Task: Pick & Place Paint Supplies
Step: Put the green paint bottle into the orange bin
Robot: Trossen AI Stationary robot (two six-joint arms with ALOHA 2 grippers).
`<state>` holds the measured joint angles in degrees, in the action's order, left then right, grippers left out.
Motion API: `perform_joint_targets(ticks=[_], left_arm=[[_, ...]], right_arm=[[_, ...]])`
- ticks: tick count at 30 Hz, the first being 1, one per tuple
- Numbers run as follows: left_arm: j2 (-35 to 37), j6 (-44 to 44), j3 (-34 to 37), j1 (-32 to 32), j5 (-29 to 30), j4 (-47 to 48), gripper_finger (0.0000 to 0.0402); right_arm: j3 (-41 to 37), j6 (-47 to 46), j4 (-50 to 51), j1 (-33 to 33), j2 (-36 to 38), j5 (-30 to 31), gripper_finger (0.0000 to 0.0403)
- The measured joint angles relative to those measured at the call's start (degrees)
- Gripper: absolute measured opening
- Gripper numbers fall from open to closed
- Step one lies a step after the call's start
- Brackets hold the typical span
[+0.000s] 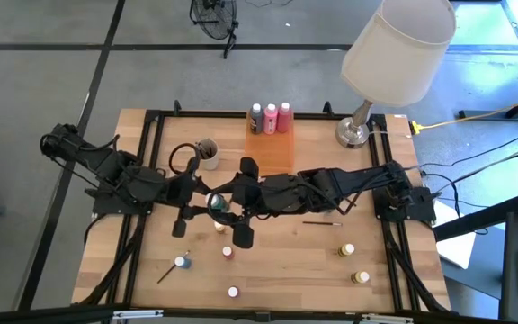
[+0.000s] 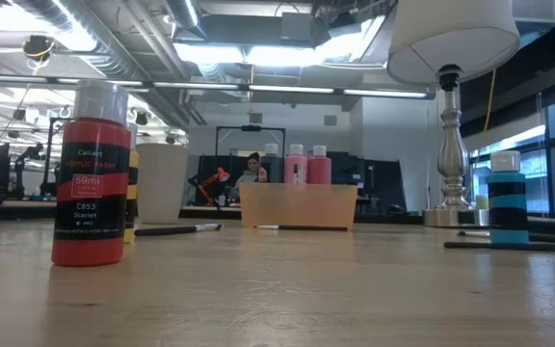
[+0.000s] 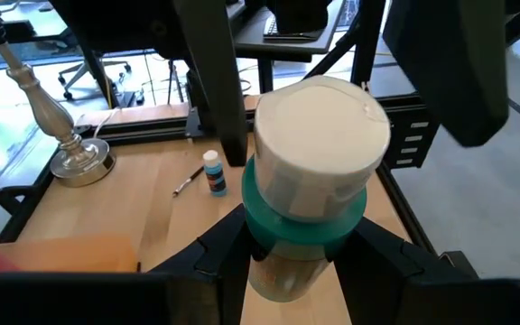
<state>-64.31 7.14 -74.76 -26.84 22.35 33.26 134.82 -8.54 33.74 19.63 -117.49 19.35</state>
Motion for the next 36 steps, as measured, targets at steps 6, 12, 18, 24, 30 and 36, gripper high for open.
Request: perform_joint_targets(ticks=[6,12,18,24,30,36], left_arm=[[0.00,-0.01,0.00,0.01,0.00,-0.47,0.0134],[0.02,0.09,0.00,0.01,0.00,-3.01,0.0134],[0.04,0.19,0.00,0.03,0.02,-3.07,0.0134],[0.04,0.19,0.00,0.03,0.03,-3.08,0.0134],[0.04,0.19,0.00,0.03,0.20,-3.06,0.0134],[0.02,0.16,0.00,0.03,0.22,-3.06,0.0134]], right_arm=[[0.00,0.00,-0.07,-0.11,0.00,-0.11,0.0245],[-0.02,0.69,-0.19,-0.52,-0.71,-0.21,0.0245],[-0.02,0.84,-0.62,-0.94,-0.70,-1.62,0.0245],[-0.02,3.43,-2.35,-0.94,-0.70,-2.02,0.0245],[-0.02,3.43,-2.25,-1.48,-0.70,-2.05,0.0245],[-0.02,3.44,-2.24,-1.58,-0.70,-2.07,0.0240]])
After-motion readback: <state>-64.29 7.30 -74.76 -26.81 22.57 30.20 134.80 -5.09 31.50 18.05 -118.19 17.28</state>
